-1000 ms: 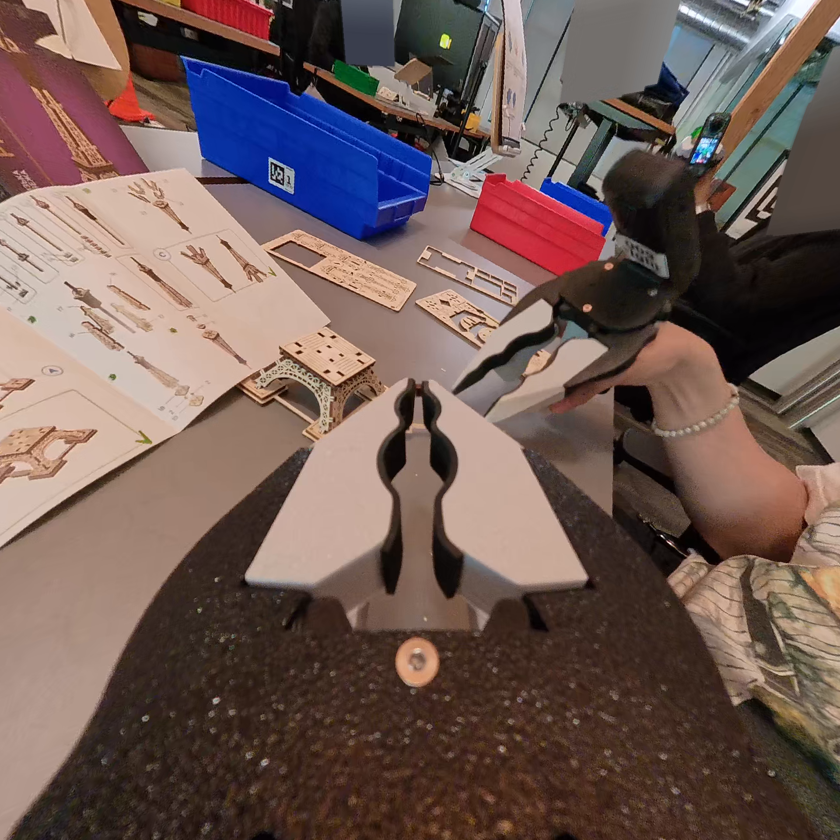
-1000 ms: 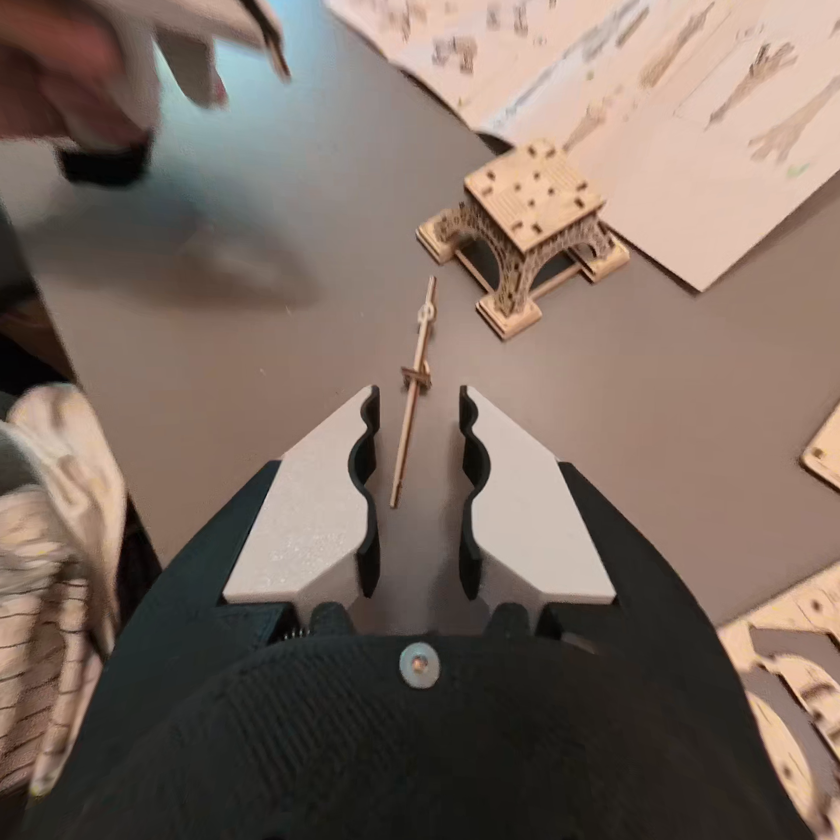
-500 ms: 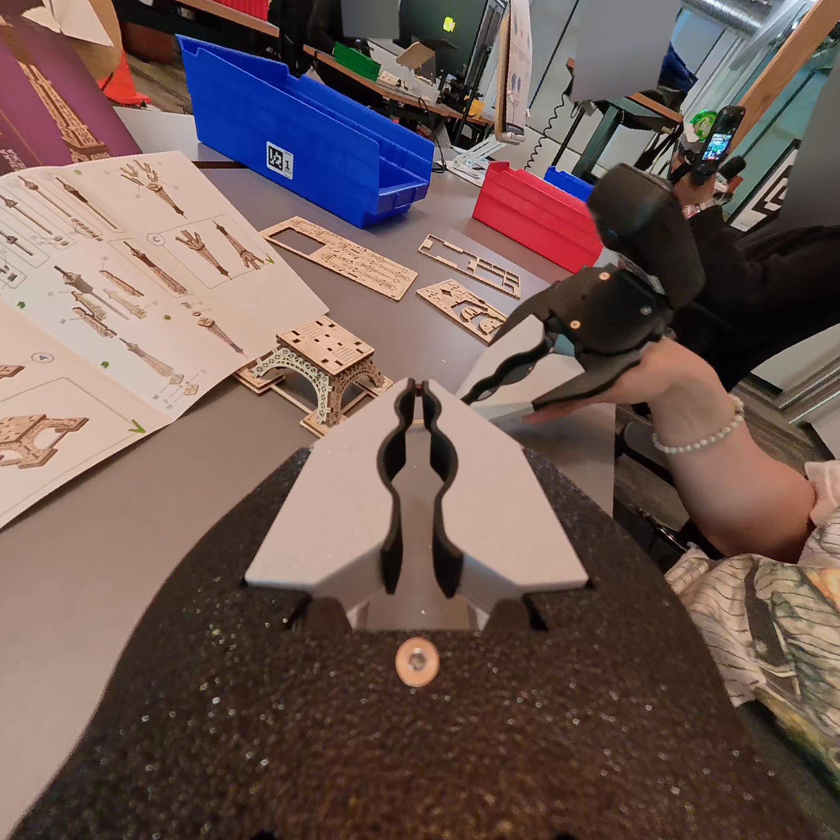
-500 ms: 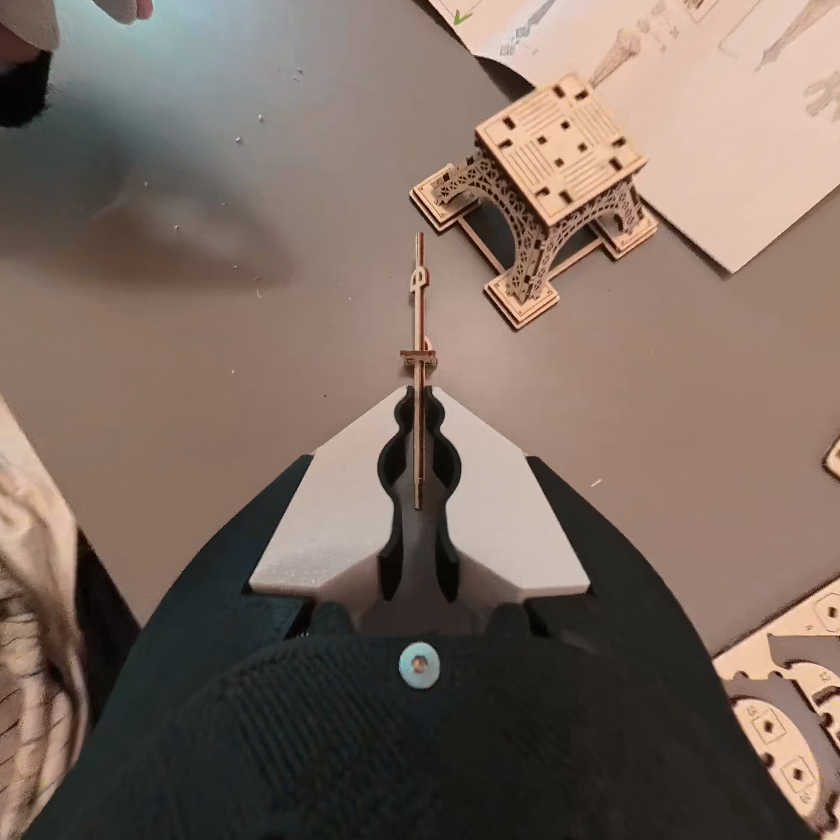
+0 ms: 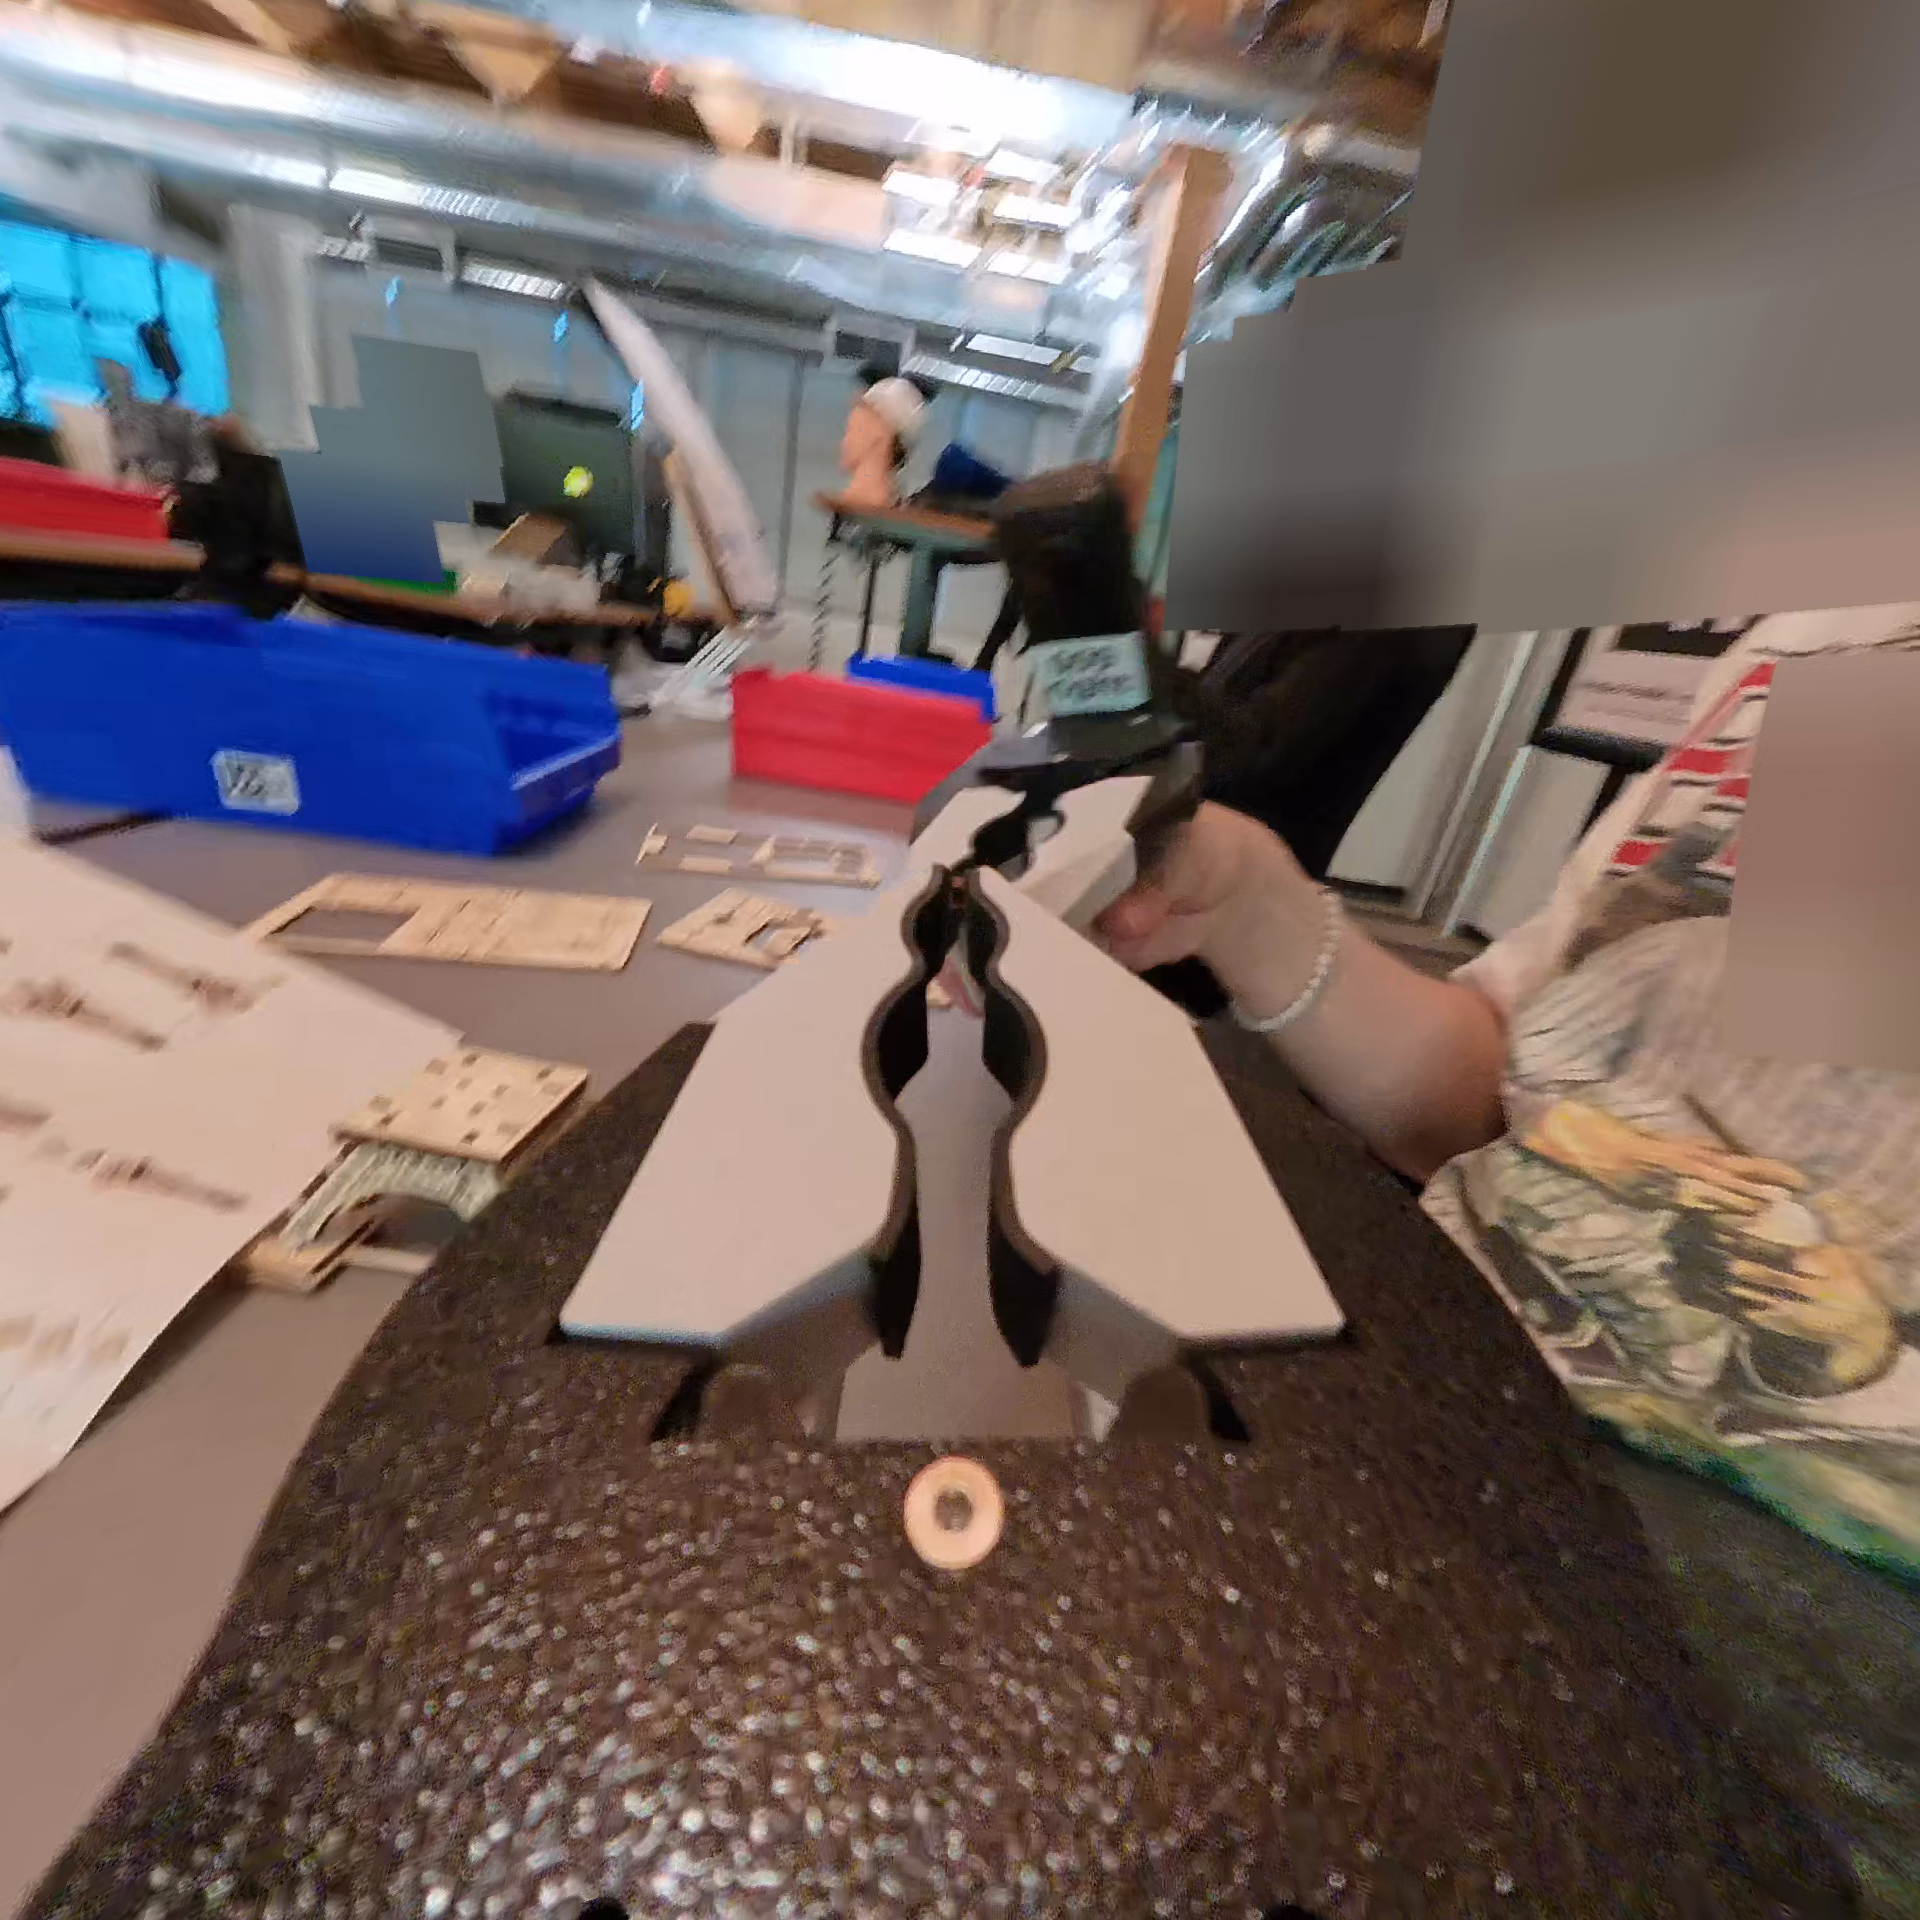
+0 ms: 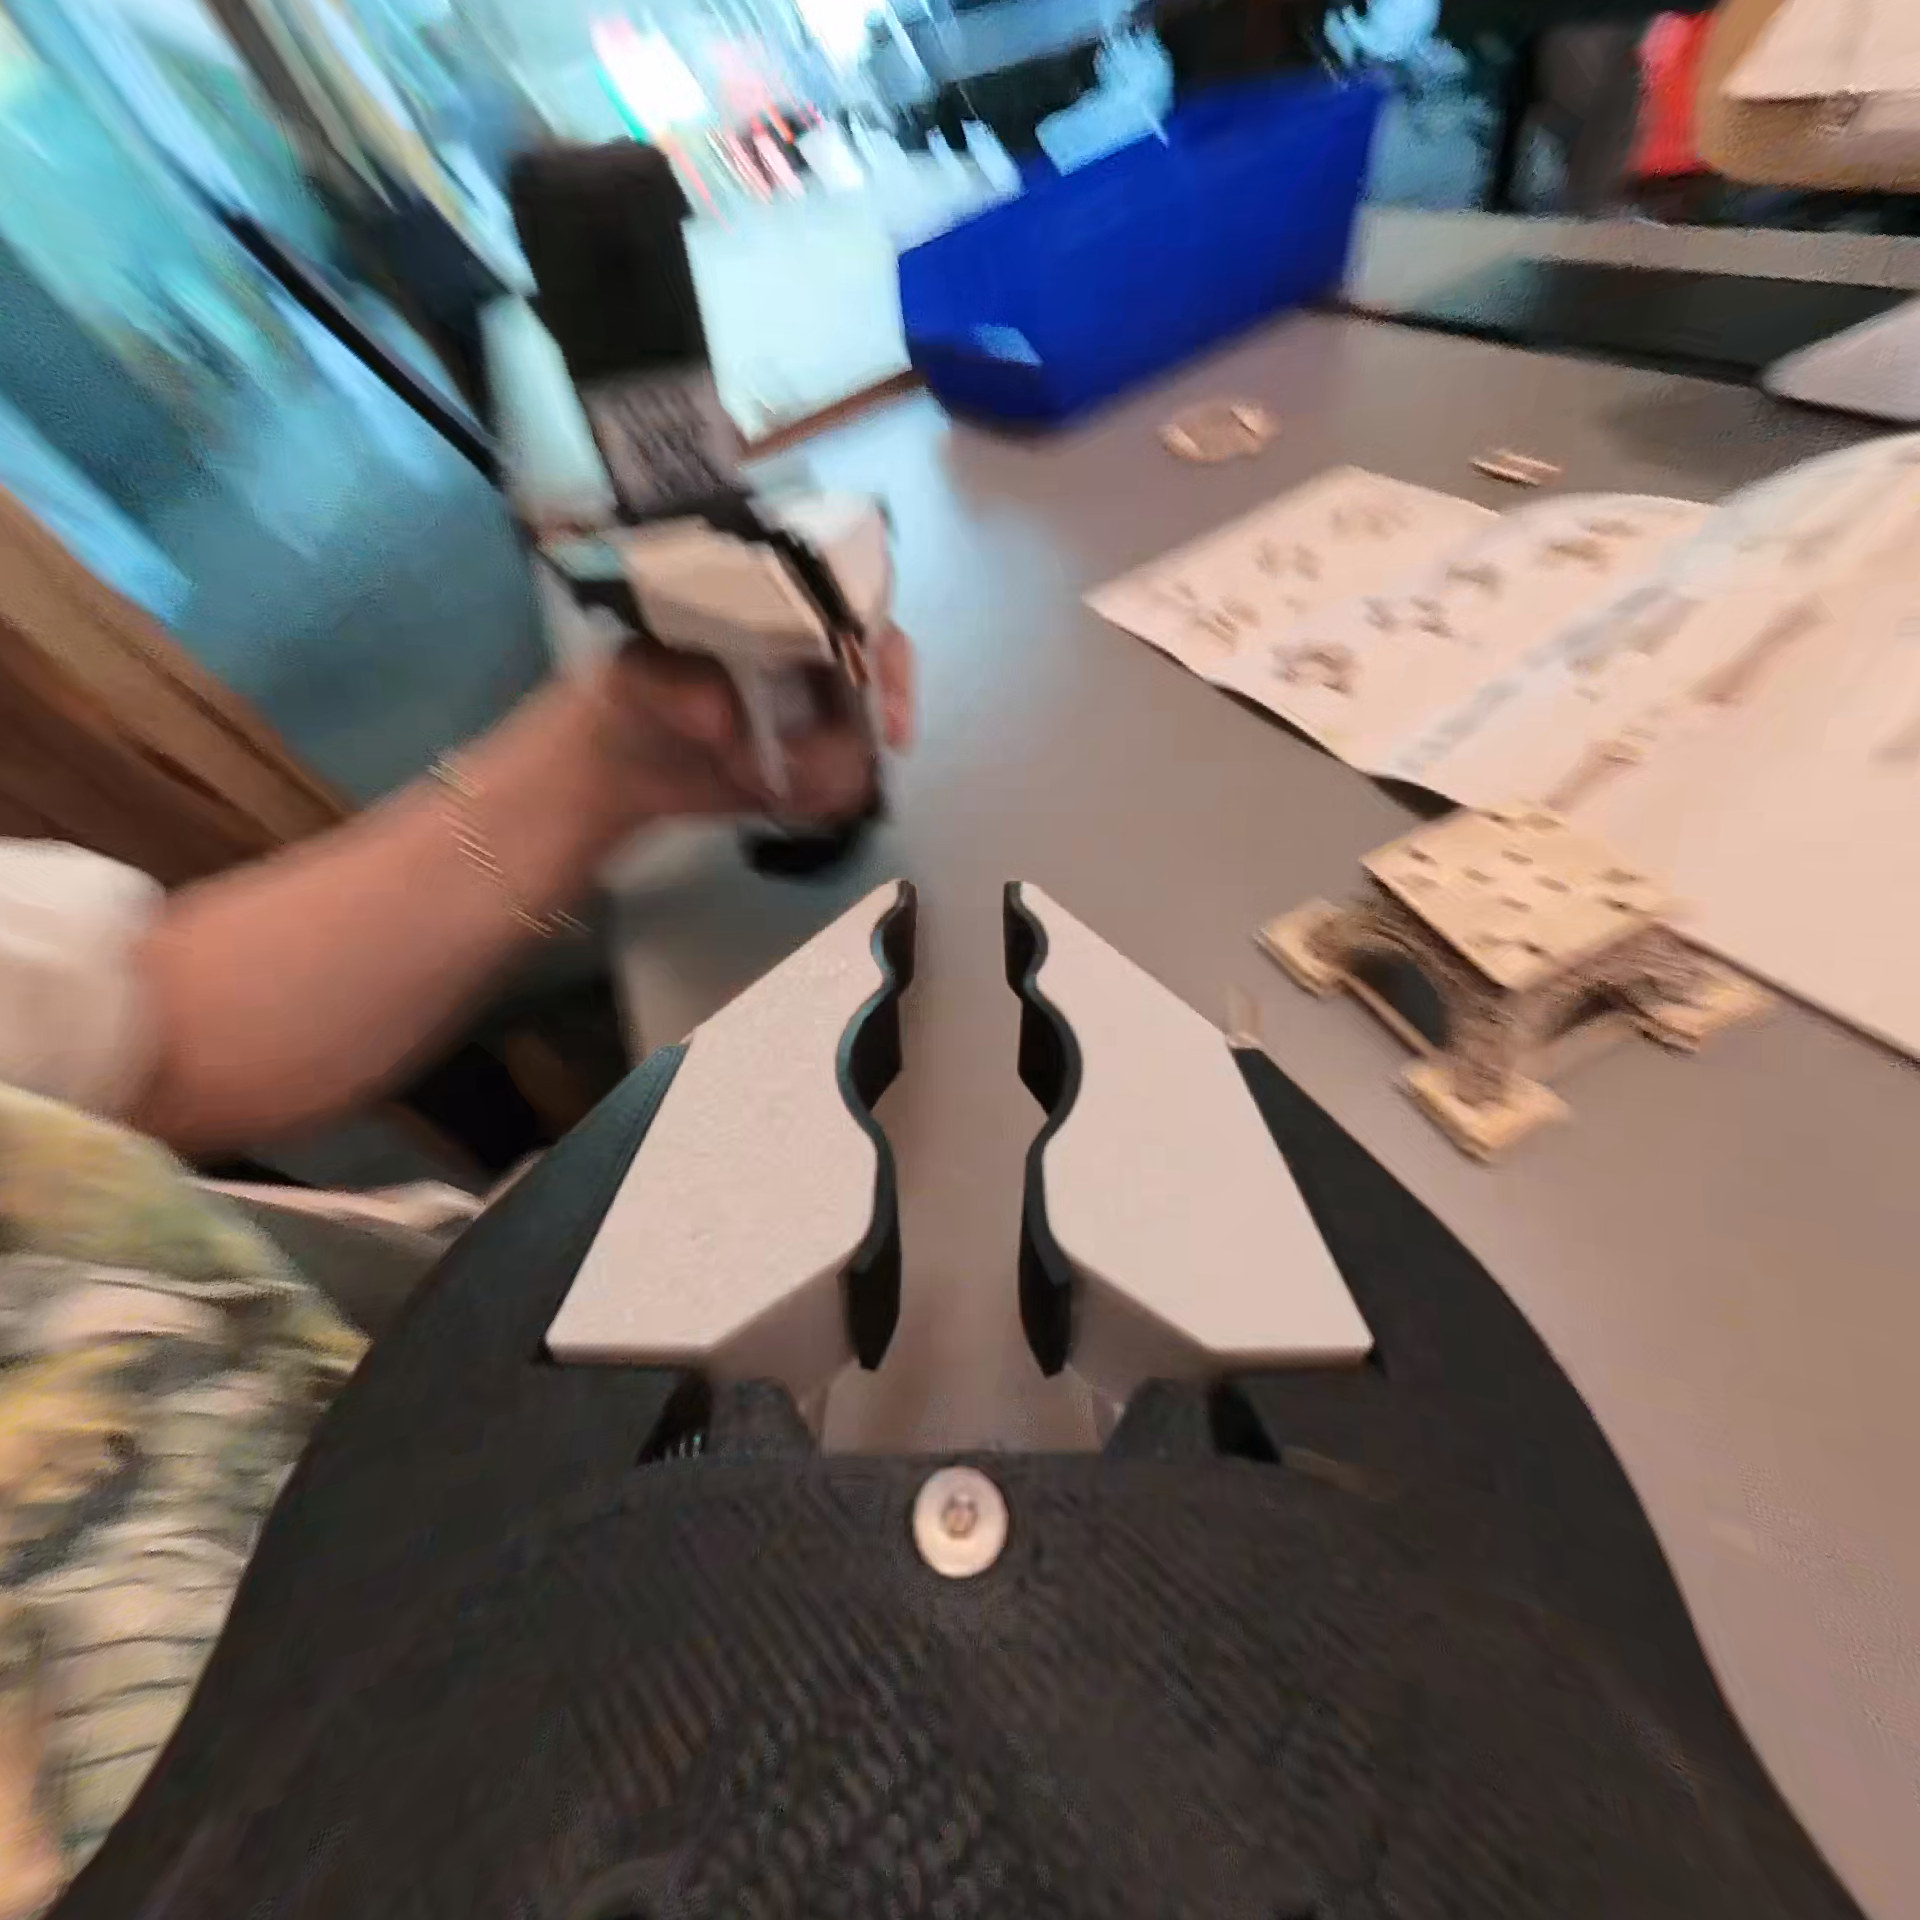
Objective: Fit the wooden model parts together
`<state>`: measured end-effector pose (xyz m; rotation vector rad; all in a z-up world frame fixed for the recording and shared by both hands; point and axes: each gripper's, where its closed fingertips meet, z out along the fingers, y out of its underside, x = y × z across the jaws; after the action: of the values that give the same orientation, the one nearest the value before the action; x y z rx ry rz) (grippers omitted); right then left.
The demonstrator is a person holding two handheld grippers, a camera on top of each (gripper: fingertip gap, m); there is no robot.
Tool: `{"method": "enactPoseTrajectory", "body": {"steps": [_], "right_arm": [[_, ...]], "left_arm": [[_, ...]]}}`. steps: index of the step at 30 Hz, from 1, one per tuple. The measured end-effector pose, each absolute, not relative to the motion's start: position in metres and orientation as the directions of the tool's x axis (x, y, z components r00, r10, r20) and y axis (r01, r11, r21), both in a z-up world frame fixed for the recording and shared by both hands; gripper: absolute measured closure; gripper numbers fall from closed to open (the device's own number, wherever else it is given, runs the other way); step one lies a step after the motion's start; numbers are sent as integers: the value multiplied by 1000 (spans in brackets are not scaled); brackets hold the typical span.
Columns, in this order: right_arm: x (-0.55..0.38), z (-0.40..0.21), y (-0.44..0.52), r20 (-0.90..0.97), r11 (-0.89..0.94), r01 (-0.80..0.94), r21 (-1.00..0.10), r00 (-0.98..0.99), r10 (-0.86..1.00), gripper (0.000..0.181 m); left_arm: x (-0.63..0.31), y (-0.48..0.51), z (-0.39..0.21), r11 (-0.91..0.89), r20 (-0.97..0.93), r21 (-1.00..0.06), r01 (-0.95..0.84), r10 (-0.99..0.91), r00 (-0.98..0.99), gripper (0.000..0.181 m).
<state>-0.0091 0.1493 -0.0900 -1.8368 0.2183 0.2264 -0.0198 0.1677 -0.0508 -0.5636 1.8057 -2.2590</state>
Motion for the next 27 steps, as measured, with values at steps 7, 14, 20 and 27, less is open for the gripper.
{"method": "enactPoseTrajectory", "body": {"steps": [7, 14, 20, 27], "right_arm": [[-45, -38, 144, -690, -105, -739, -665, 555, 465, 169], [-60, -31, 146, -704, -165, -806, -569, 374, 604, 167], [-61, -30, 148, -705, -171, -819, -547, 341, 622, 176], [-63, -35, 151, -704, -170, -797, -579, 384, 597, 179]], "left_arm": [[-51, 152, -29, -279, -7, -958, 72, -228, -974, 181], [-60, 147, -26, -221, -125, -960, 173, -215, -969, 181], [-62, 143, -28, -189, -151, -963, 192, -212, -965, 181], [-62, 144, -32, -125, -197, -965, 231, -238, -951, 181]]}}
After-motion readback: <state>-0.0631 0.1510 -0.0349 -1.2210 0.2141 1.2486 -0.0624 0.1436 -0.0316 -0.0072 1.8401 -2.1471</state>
